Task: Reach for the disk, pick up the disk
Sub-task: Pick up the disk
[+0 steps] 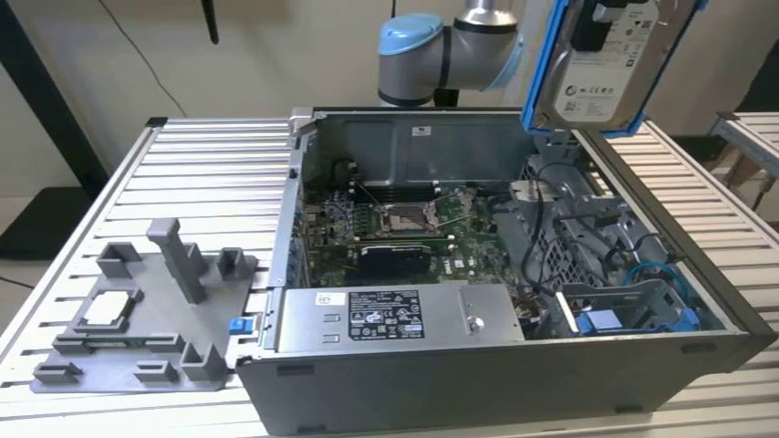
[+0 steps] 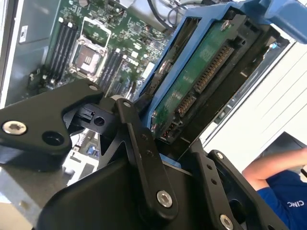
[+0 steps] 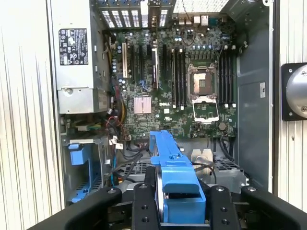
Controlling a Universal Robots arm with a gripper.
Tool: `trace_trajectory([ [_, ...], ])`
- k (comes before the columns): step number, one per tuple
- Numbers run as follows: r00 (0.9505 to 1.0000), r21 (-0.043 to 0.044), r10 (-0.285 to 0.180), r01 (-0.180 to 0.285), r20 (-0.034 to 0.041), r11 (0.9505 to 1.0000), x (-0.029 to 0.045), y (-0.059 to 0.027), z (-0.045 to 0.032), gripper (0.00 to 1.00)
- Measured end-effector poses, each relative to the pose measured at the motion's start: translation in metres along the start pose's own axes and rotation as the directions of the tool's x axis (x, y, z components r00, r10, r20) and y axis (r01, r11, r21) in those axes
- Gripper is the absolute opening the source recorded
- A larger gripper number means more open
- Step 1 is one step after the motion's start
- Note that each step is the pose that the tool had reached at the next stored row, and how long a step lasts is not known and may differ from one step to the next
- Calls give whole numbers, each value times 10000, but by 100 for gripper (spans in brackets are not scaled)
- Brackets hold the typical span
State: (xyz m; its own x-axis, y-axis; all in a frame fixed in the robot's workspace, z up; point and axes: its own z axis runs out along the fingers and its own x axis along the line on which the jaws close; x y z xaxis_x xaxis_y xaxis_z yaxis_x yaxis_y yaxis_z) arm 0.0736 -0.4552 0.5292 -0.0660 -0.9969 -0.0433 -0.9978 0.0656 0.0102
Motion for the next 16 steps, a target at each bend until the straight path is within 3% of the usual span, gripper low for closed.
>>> trace_trajectory([
  [16,10000,0,13,-13,-1,10000,400,-27,-17,0],
])
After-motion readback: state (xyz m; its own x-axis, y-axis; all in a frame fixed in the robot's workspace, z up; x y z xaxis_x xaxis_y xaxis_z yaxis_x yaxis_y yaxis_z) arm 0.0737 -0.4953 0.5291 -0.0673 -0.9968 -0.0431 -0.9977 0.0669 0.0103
